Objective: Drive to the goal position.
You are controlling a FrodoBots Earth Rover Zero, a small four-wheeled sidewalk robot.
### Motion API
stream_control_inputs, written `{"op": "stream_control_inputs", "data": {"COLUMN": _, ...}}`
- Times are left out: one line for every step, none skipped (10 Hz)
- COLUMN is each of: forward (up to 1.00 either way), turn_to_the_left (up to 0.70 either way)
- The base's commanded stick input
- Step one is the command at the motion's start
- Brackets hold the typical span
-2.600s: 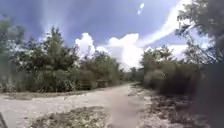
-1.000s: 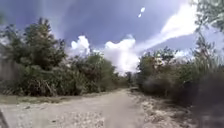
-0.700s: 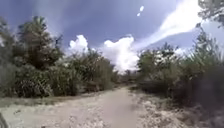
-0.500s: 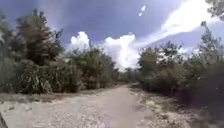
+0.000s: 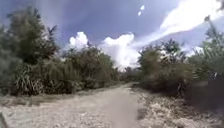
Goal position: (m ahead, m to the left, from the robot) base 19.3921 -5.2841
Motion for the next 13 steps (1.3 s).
{"op": "stream_control_inputs", "data": {"forward": 0.70, "turn_to_the_left": 0.00}}
{"op": "stream_control_inputs", "data": {"forward": 0.70, "turn_to_the_left": 0.00}}
{"op": "stream_control_inputs", "data": {"forward": 0.70, "turn_to_the_left": 0.00}}
{"op": "stream_control_inputs", "data": {"forward": 0.70, "turn_to_the_left": 0.00}}
{"op": "stream_control_inputs", "data": {"forward": 0.70, "turn_to_the_left": 0.00}}
{"op": "stream_control_inputs", "data": {"forward": 0.70, "turn_to_the_left": 0.00}}
{"op": "stream_control_inputs", "data": {"forward": 0.70, "turn_to_the_left": 0.00}}
{"op": "stream_control_inputs", "data": {"forward": 0.70, "turn_to_the_left": 0.00}}
{"op": "stream_control_inputs", "data": {"forward": 0.70, "turn_to_the_left": 0.00}}
{"op": "stream_control_inputs", "data": {"forward": 0.70, "turn_to_the_left": 0.00}}
{"op": "stream_control_inputs", "data": {"forward": 0.70, "turn_to_the_left": 0.00}}
{"op": "stream_control_inputs", "data": {"forward": 0.70, "turn_to_the_left": 0.00}}
{"op": "stream_control_inputs", "data": {"forward": 0.70, "turn_to_the_left": 0.00}}
